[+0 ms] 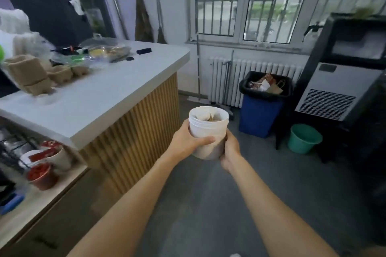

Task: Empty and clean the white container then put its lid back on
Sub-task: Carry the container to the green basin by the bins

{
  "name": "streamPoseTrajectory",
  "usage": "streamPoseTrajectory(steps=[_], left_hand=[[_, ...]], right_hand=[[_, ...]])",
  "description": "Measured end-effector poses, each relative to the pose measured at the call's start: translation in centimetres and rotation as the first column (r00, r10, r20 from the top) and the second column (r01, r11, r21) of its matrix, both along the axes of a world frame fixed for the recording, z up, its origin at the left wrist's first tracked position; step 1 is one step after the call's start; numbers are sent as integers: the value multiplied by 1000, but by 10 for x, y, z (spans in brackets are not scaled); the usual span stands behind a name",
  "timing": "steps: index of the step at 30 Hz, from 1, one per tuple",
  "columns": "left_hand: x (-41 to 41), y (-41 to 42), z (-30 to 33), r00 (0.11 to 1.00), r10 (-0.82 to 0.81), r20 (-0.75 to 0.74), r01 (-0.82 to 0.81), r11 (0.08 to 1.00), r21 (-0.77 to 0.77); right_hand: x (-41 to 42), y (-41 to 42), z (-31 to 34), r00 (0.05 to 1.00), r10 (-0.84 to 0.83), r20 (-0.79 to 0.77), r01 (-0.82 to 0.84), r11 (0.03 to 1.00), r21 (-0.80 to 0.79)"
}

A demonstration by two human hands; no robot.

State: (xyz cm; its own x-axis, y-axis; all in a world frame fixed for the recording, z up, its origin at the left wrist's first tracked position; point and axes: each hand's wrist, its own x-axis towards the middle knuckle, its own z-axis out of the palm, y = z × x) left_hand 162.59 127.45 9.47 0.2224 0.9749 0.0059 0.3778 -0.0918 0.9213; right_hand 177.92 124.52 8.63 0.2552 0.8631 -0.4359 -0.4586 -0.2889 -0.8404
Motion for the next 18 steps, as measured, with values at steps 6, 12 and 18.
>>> streamPoseTrajectory(steps=[6,12,18], left_hand=[[123,130,6,999,-53,5,53,999,-3],[251,245,5,978,-208,-13,208,978,-28],[386,350,-26,924,-380,34,381,921,-73]], right_hand=[[121,127,-2,994,-89,-70,88,996,-17],[244,222,-10,977,-207,-52,206,978,-28],[374,309,-42,925,-374,-61,368,925,-94]])
